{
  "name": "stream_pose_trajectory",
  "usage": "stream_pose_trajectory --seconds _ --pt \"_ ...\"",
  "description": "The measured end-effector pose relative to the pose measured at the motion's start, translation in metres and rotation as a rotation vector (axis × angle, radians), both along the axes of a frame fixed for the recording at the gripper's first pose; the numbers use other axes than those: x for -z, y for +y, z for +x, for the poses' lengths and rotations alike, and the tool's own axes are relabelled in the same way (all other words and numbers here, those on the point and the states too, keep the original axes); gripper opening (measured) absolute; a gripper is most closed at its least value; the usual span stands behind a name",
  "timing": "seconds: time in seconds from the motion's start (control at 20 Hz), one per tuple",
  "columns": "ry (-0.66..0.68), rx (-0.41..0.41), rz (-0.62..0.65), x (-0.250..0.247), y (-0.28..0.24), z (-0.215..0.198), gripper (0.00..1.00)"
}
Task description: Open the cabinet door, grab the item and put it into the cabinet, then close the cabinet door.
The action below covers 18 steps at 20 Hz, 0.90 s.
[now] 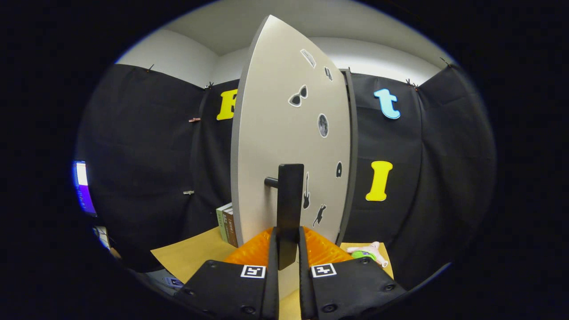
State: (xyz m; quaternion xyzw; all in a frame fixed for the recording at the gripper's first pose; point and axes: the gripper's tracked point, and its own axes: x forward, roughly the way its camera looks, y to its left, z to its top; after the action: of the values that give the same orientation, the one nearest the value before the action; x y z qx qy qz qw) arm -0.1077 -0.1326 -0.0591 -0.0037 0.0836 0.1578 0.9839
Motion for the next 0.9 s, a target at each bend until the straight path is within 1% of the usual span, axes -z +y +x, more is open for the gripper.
stream_pose_trajectory --seconds 0.1,0.35,0.45,0.6,0.8,0.9 --pt "0.001 0.033 -0.019 0.001 -0.009 0.002 0.22" --pt "0.012 0.075 -0.05 0.004 -0.029 -0.001 0.22" --pt "0.031 0.082 -0.041 0.005 -0.034 -0.007 0.22" --pt "0.036 0.115 -0.006 0.005 -0.038 -0.01 0.22" --pt "0.016 0.195 -0.035 0.002 -0.056 -0.013 0.21" --pt "0.017 0.202 -0.026 0.002 -0.056 -0.013 0.18"
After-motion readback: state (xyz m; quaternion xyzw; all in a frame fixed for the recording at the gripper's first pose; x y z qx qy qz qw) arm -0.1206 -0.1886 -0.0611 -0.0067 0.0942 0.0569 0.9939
